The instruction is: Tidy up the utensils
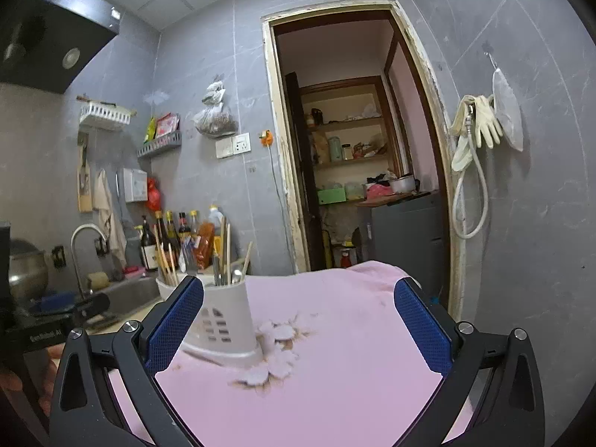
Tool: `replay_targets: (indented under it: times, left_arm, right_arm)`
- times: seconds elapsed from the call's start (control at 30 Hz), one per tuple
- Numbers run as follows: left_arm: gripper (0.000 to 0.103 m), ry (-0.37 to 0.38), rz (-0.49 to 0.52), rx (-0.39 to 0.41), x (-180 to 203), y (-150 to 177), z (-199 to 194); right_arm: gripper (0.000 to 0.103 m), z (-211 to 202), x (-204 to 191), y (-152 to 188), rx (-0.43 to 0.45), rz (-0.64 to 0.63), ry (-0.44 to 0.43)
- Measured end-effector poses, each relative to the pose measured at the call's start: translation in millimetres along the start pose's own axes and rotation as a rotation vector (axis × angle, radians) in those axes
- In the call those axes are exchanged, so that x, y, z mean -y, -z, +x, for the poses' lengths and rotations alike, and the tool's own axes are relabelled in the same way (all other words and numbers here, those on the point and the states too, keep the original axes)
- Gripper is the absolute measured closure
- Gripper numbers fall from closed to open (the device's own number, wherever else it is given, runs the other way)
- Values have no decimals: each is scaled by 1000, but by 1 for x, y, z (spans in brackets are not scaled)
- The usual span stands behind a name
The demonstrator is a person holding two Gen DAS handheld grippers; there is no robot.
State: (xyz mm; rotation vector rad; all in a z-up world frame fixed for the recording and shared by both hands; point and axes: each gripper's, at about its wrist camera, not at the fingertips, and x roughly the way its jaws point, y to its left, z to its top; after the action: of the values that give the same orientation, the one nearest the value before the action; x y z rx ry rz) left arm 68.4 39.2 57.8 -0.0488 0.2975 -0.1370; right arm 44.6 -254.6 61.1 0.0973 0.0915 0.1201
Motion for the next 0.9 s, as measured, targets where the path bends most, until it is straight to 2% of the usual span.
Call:
replay_targets:
  times: [0.17, 0.37, 0.53, 0.9]
  left_arm:
    - [2, 0, 30, 16, 10, 14, -15]
    - [2, 9, 30, -3, 10, 25, -20]
    - [2, -14, 35, 7, 11, 29, -22]
    - [2, -11, 6, -6, 5, 34, -17]
  right_arm:
    - [0, -17, -7, 12, -13, -56, 27]
    - [0, -32, -8, 21, -5, -75, 35]
    - [0, -33, -12, 26, 4, -129, 51]
    - [0, -28, -13, 28, -12, -112, 38]
